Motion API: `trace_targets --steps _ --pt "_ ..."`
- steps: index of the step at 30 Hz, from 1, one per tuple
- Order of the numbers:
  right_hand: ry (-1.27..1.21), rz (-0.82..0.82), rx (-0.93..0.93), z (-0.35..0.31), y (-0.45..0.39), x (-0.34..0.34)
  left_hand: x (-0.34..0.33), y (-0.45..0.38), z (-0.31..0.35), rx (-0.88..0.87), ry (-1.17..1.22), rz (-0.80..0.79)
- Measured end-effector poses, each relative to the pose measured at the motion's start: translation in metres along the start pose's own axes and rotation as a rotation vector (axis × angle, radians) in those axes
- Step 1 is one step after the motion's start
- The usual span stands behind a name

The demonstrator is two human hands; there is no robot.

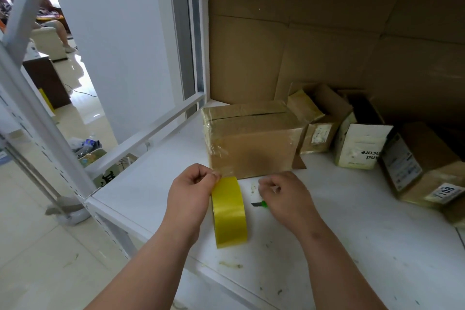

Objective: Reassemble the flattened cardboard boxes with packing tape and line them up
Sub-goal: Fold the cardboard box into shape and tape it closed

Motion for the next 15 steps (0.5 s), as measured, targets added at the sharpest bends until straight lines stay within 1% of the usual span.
trace_targets --steps 2,3,4,6,9,13,15 --pt "-0.399 -0.041 -0.039 -0.017 0.007 -0.002 0.0 0.002 0.002 -0.021 -0.003 0.003" --pt "-0.514 -0.084 -0.058 -0.025 0.011 -0.004 0.0 0.003 0.002 -0.03 -0.001 0.001" --pt "-0.576 -0.129 -0.077 -0.032 0.014 -0.007 0.0 0.005 0.003 -0.04 0.003 -0.006" --pt "-0.632 -0.198 -0.11 -0.041 0.018 -0.012 -0.001 0.009 0.005 -0.062 -0.002 -0.032" --pt "-0.727 -0.208 -0.162 -0.048 0.021 -0.017 -0.004 0.018 0.01 -0.102 -0.037 -0.054" --pt "-0.881 -0.182 -0.097 -0.051 0.026 -0.011 -0.001 0.02 0.011 -0.121 -0.061 -0.001" --pt "-0.824 -0.17 -0.079 -0.053 0.029 -0.009 0.001 0.019 0.011 -0.136 -0.071 0.026"
Point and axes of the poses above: each hand's wrist, its own y-axis away from the middle knuckle, its own x-axis out of the back of the hand, z = x × y, the point moved 5 cm from there along -y, towards the middle knuckle, and after that the axes turned 4 degrees about y, right-handed, at the moved point
